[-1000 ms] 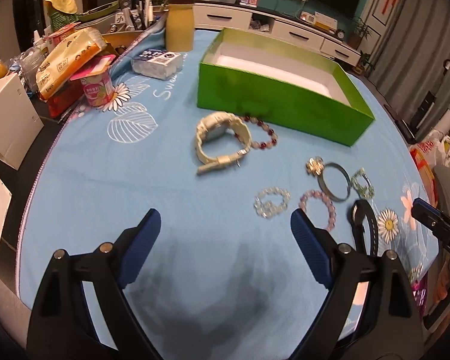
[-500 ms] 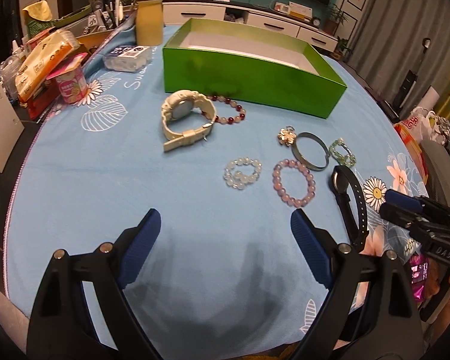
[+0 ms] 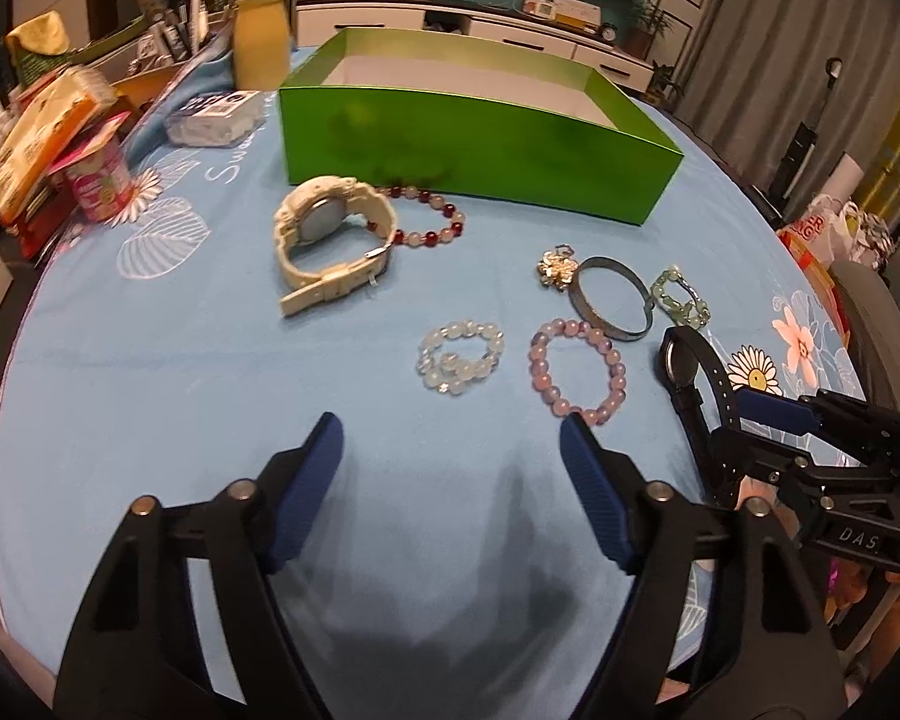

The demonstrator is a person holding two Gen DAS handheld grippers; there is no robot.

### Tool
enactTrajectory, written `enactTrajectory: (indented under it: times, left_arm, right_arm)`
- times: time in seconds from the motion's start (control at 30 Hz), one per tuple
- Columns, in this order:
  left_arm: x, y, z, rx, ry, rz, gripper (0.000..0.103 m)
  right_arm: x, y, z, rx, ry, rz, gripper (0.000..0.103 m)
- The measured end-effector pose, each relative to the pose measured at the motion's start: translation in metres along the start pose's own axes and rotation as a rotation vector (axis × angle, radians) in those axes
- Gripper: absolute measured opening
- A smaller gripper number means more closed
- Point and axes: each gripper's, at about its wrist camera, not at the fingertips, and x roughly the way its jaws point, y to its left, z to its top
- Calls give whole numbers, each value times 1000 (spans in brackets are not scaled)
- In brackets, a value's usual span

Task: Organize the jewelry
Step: 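Grasp the clear crystal bracelet with the left tool while the right tool grasps the black watch strap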

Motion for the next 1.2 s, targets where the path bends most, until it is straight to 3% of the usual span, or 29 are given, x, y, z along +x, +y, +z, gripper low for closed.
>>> enactTrajectory:
  times: [0.23, 0.57, 0.77, 0.8, 0.83, 0.93, 1.0, 1.2]
  left_arm:
    - [19, -10, 10, 66, -5, -1, 55]
    - [37, -13, 15, 109, -6, -4, 23]
    - [37, -12, 17, 80, -7, -17, 13]
    - [36, -12, 18, 75, -13, -18, 3]
    - [34, -12, 18, 68, -13, -27, 0]
    - [27, -10, 19, 53, -31, -44, 0]
    - [24, -8, 19, 39, -37, -54, 0]
    - [13, -1, 18, 1, -49, -81, 0]
  right_arm:
    - [3, -4, 2, 14, 2, 4, 48]
    - [7, -8, 3, 31, 3, 16, 48]
    - [9, -8, 5, 32, 1, 10, 48]
    - [10, -7, 5, 31, -1, 8, 48]
    - [10, -7, 5, 27, -2, 4, 48]
    - [11, -6, 6, 24, -9, -4, 48]
    - [11, -6, 6, 26, -16, -5, 45]
    - [13, 1, 8, -6, -22, -22, 19]
